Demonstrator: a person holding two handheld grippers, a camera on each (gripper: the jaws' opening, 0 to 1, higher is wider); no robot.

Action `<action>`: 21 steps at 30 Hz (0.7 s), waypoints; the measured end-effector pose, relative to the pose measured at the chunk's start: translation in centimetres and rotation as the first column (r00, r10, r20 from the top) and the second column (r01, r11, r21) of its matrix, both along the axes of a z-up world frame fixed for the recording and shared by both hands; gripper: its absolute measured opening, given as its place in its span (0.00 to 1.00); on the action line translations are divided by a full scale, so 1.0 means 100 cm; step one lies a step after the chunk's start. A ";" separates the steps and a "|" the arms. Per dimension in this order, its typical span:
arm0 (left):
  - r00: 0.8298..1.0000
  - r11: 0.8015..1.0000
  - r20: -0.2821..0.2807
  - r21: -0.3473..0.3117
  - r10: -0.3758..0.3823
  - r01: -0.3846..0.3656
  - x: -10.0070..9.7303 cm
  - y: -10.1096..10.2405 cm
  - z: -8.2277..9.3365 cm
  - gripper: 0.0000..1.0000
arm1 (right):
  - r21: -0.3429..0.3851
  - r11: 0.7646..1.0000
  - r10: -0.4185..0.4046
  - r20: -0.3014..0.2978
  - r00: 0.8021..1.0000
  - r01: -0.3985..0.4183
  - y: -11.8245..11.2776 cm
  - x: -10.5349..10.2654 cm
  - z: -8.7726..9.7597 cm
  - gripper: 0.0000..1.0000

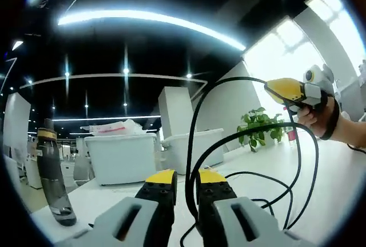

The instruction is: Coil the Type-C to USB data cable on the desktop and secure it with Velcro straps.

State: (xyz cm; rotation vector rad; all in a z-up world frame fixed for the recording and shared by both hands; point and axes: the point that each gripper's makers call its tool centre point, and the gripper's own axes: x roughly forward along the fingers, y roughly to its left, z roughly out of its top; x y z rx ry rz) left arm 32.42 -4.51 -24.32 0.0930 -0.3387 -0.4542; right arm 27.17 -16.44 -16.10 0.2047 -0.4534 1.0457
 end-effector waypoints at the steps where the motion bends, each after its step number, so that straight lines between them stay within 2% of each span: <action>1: 1.000 1.000 -0.003 -0.008 -0.003 0.003 0.001 0.000 0.000 0.14 | 0.006 1.000 0.008 -0.005 1.000 -0.008 0.000 -0.001 0.000 0.02; 6: 1.000 1.000 -0.008 -0.011 -0.005 0.005 0.002 0.000 -0.001 0.15 | 0.039 0.995 0.095 -0.058 0.994 -0.093 0.004 -0.006 0.000 0.02; 7: 1.000 1.000 -0.007 -0.011 -0.001 0.001 0.002 0.001 -0.001 0.14 | 0.052 0.990 0.135 -0.081 0.988 -0.131 0.005 -0.009 -0.001 0.02; 8: 1.000 1.000 -0.009 -0.017 -0.004 0.004 0.003 0.003 -0.001 0.08 | 0.059 0.985 0.168 -0.102 0.981 -0.162 0.005 -0.011 -0.001 0.02; 10: 1.000 0.999 -0.010 -0.031 -0.016 0.016 0.002 0.004 0.000 0.06 | 0.072 0.975 0.218 -0.142 0.966 -0.209 0.006 -0.013 -0.003 0.03; 11: 1.000 1.000 -0.007 -0.026 -0.013 0.012 0.002 0.005 0.001 0.05 | 0.046 0.973 0.229 -0.172 0.958 -0.224 0.007 -0.012 -0.008 0.03; 12: 1.000 0.999 0.003 0.025 0.021 -0.021 0.003 0.010 0.001 0.05 | 0.029 0.983 0.184 -0.187 0.965 -0.181 0.003 -0.004 -0.012 0.03; 13: 0.999 0.997 0.014 0.053 0.052 -0.053 0.003 0.015 0.003 0.04 | -0.033 0.989 0.138 -0.187 0.973 -0.147 0.002 0.001 -0.021 0.03; 14: 0.999 0.998 0.017 0.046 0.050 -0.050 0.002 0.016 0.006 0.04 | -0.076 0.988 0.121 -0.179 0.976 -0.137 0.002 0.002 -0.027 0.03; 16: 0.998 0.998 0.026 0.033 0.060 -0.061 -0.001 0.022 0.013 0.04 | -0.203 0.976 0.041 -0.161 0.986 -0.074 -0.001 0.011 -0.048 0.03; 17: 0.997 0.997 0.035 0.028 0.072 -0.073 -0.003 0.025 0.016 0.04 | -0.287 0.956 0.013 -0.142 0.990 -0.054 0.000 0.013 -0.062 0.03; 18: 0.996 0.997 0.040 0.025 0.077 -0.078 -0.004 0.027 0.019 0.05 | -0.326 0.944 0.004 -0.134 0.991 -0.048 0.002 0.014 -0.071 0.03; 19: 0.995 0.996 0.051 0.018 0.083 -0.084 -0.005 0.028 0.022 0.05 | -0.340 0.938 0.014 -0.161 0.987 -0.069 0.007 0.012 -0.082 0.03; 21: 0.993 0.995 0.069 0.024 0.099 -0.101 -0.008 0.030 0.027 0.05 | -0.350 0.917 0.110 -0.240 0.965 -0.191 0.021 -0.001 -0.103 0.03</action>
